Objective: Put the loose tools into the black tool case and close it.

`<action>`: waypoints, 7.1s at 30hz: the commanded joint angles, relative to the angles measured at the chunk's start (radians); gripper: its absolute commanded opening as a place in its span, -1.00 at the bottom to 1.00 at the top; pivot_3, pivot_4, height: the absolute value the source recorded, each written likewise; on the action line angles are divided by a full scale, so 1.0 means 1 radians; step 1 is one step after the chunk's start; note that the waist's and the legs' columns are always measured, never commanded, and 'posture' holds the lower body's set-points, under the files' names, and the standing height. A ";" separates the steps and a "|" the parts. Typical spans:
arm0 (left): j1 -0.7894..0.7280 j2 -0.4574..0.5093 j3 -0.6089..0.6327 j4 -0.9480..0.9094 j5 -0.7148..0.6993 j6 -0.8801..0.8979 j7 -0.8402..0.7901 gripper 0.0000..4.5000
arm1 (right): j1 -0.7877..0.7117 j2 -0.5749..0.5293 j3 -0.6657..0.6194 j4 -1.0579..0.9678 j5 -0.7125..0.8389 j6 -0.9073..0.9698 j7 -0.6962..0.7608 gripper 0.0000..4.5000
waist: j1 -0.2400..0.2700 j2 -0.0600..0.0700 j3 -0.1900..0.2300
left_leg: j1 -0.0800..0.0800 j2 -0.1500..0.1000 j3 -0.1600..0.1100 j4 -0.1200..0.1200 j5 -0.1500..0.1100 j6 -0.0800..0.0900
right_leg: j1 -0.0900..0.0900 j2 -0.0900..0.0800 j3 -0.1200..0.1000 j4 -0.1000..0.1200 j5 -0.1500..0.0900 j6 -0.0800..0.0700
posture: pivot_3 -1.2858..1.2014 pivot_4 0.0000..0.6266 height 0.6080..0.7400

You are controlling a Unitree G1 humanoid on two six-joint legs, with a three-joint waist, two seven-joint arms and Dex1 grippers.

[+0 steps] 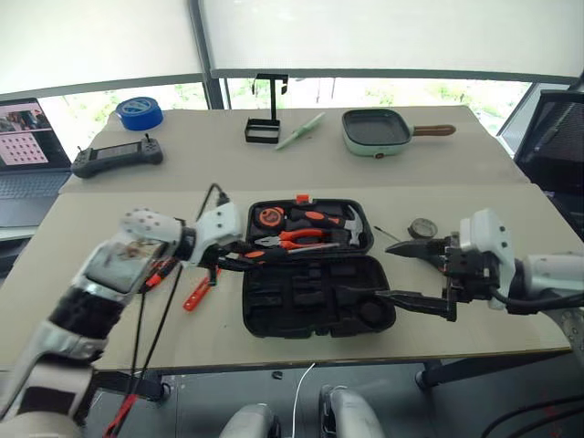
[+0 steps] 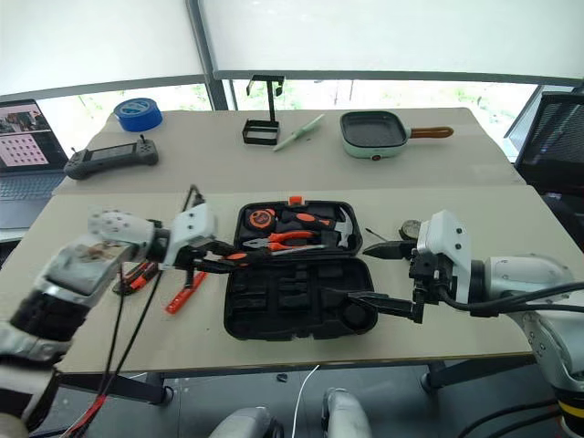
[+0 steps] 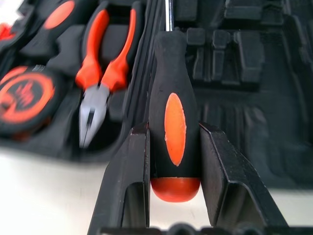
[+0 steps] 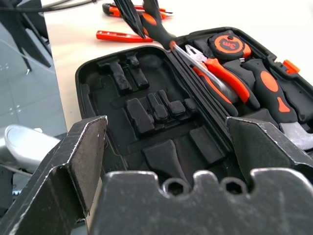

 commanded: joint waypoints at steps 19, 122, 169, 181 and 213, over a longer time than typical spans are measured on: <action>-0.117 -0.191 -0.057 0.223 0.167 -0.145 -0.064 -0.10 | 0.137 0.004 -0.107 -0.083 -0.018 -0.022 -0.044 1.00 | 0.012 -0.001 0.000 | -0.011 0.000 -0.009 0.013 0.000 0.002 | -0.001 0.000 -0.005 0.001 0.001 0.001 | 0.03 -0.52 1.00; 0.035 0.072 0.240 -0.249 -0.303 0.196 -0.170 1.00 | -0.283 0.021 0.102 0.416 -0.278 -0.165 0.181 -0.55 | -0.017 0.006 0.000 | -0.008 0.000 -0.008 0.014 0.001 0.001 | -0.002 0.000 -0.003 0.006 0.001 -0.002 | 0.03 -0.52 1.00; 0.012 0.053 0.209 -0.213 -0.258 0.134 -0.151 1.00 | -0.476 0.338 0.439 0.494 -0.511 -0.216 0.114 -0.44 | -0.015 0.004 0.000 | -0.011 -0.001 -0.010 0.014 0.001 0.001 | -0.003 0.000 -0.008 0.002 0.002 -0.002 | 0.03 -0.52 1.00; 0.010 0.045 0.204 -0.198 -0.241 0.118 -0.152 1.00 | -0.436 0.340 0.591 0.517 -0.662 -0.262 0.098 -0.99 | -0.018 0.004 0.000 | -0.011 -0.001 -0.010 0.014 0.001 0.001 | -0.003 0.000 -0.008 0.002 0.002 -0.002 | 0.03 -0.52 1.00; 0.928 0.100 0.894 -0.463 -0.214 0.269 0.202 1.00 | -0.353 0.197 0.071 0.007 0.109 0.242 0.123 0.97 | -0.012 0.005 0.001 | -0.008 0.000 -0.010 0.006 0.001 0.001 | -0.003 0.000 -0.007 0.000 0.001 -0.002 | 0.03 -0.52 1.00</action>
